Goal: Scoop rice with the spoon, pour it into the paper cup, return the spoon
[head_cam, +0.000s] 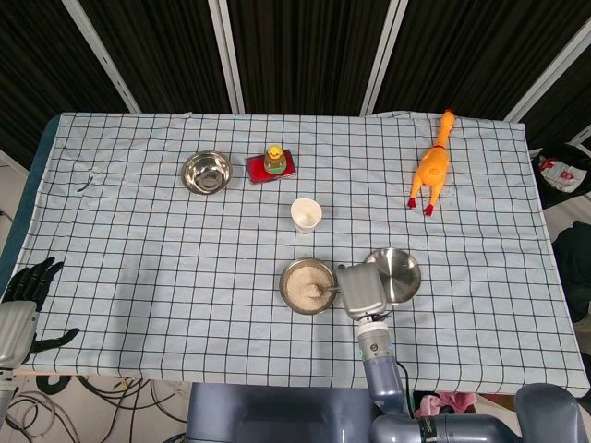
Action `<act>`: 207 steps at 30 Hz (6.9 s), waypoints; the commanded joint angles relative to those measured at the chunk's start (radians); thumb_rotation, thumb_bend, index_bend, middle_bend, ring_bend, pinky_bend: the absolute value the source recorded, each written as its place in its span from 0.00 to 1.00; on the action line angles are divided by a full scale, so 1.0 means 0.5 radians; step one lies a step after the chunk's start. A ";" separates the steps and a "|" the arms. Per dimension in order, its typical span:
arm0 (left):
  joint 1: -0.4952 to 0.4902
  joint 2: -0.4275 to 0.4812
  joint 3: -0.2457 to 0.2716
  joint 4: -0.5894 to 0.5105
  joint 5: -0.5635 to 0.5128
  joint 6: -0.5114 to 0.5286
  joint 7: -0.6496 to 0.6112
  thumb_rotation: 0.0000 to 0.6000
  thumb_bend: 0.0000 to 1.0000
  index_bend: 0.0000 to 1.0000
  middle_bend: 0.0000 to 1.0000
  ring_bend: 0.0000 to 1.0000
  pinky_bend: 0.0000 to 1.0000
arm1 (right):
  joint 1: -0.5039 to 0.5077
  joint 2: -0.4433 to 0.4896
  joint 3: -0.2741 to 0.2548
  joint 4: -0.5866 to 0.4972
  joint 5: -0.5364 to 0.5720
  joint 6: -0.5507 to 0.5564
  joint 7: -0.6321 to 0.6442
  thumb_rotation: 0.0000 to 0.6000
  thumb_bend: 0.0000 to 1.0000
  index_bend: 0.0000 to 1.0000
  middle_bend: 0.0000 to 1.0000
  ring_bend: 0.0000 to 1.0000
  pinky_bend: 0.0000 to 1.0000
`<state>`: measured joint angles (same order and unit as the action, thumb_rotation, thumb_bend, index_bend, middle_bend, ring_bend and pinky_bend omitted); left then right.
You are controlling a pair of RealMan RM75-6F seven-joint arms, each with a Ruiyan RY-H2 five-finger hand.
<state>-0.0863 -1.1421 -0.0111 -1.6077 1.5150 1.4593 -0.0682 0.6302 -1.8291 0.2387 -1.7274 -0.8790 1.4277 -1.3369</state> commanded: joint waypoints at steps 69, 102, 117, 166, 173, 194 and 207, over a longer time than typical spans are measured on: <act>0.004 -0.002 -0.001 0.002 -0.003 0.007 -0.009 1.00 0.01 0.00 0.00 0.00 0.00 | 0.195 0.012 0.120 -0.267 0.516 0.286 0.059 1.00 0.51 0.69 1.00 1.00 1.00; 0.015 0.011 -0.015 -0.044 -0.060 -0.009 -0.035 1.00 0.01 0.00 0.00 0.00 0.00 | 0.752 0.140 0.857 0.223 1.078 0.054 0.059 1.00 0.51 0.69 1.00 1.00 1.00; 0.012 0.014 -0.027 -0.067 -0.094 -0.029 -0.035 1.00 0.01 0.00 0.00 0.00 0.00 | 0.868 0.129 0.719 0.732 1.142 -0.179 0.192 1.00 0.51 0.69 1.00 1.00 1.00; 0.004 0.041 -0.028 -0.091 -0.097 -0.063 -0.126 1.00 0.01 0.00 0.00 0.00 0.00 | 0.950 -0.035 -0.130 1.321 0.115 -0.320 0.119 1.00 0.51 0.69 1.00 1.00 1.00; 0.003 0.043 -0.027 -0.094 -0.097 -0.066 -0.133 1.00 0.01 0.00 0.00 0.00 0.00 | 0.970 -0.005 -0.325 1.446 -0.199 -0.385 0.071 1.00 0.51 0.69 1.00 1.00 1.00; 0.001 0.039 -0.026 -0.089 -0.094 -0.066 -0.123 1.00 0.01 0.00 0.00 0.00 0.00 | 0.888 0.022 -0.260 1.461 -0.416 -0.378 0.061 1.00 0.52 0.69 1.00 1.00 1.00; 0.006 0.024 -0.043 -0.070 -0.105 -0.039 -0.102 1.00 0.01 0.00 0.00 0.00 0.00 | 0.748 0.148 -0.033 1.062 -0.321 -0.121 0.062 1.00 0.52 0.69 1.00 1.00 1.00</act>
<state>-0.0833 -1.1297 -0.0322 -1.6427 1.4626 1.4394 -0.1197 1.0245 -1.7819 0.1992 -1.1502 -1.0499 1.3348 -1.3018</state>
